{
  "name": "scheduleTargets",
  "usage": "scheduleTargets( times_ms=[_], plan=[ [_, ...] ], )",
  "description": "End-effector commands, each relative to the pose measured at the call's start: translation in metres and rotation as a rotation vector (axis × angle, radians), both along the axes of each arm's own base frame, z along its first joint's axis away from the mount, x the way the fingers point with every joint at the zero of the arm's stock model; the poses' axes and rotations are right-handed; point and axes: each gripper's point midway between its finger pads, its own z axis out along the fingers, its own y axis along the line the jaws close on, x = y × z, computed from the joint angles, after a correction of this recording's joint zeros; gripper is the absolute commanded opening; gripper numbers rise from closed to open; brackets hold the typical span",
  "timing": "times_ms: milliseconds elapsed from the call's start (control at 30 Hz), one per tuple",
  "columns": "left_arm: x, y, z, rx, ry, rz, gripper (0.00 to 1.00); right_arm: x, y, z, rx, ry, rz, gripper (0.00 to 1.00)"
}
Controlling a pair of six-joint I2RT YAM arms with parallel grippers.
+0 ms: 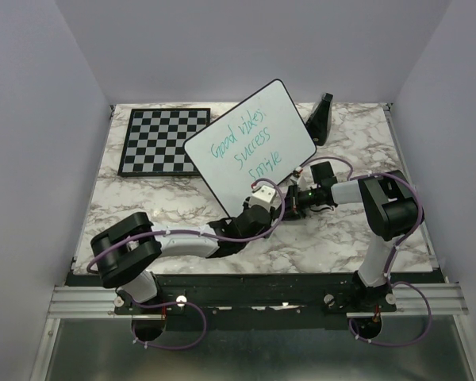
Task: Write a sentence on the whiteboard
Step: Insert the pen cap into the whiteboard marker.
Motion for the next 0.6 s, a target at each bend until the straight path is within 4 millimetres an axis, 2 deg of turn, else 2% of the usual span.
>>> scheduleTargets(
  times_ms=[0, 167, 267, 567],
  plan=[
    [-0.013, 0.003, 0.006, -0.055, 0.021, -0.038, 0.52, -0.005, -0.002, 0.000, 0.015, 0.039, 0.010, 0.00],
    [-0.044, -0.004, -0.010, -0.081, 0.116, -0.187, 0.52, -0.006, -0.002, -0.001, 0.014, 0.043, 0.010, 0.01],
    [-0.054, -0.011, -0.015, -0.101, 0.160, -0.242, 0.52, -0.005, -0.002, -0.001, 0.013, 0.042, 0.008, 0.01],
    [-0.047, -0.019, -0.029, -0.137, 0.232, -0.271, 0.52, -0.006, -0.002, -0.003, 0.007, 0.044, 0.010, 0.01]
  ],
)
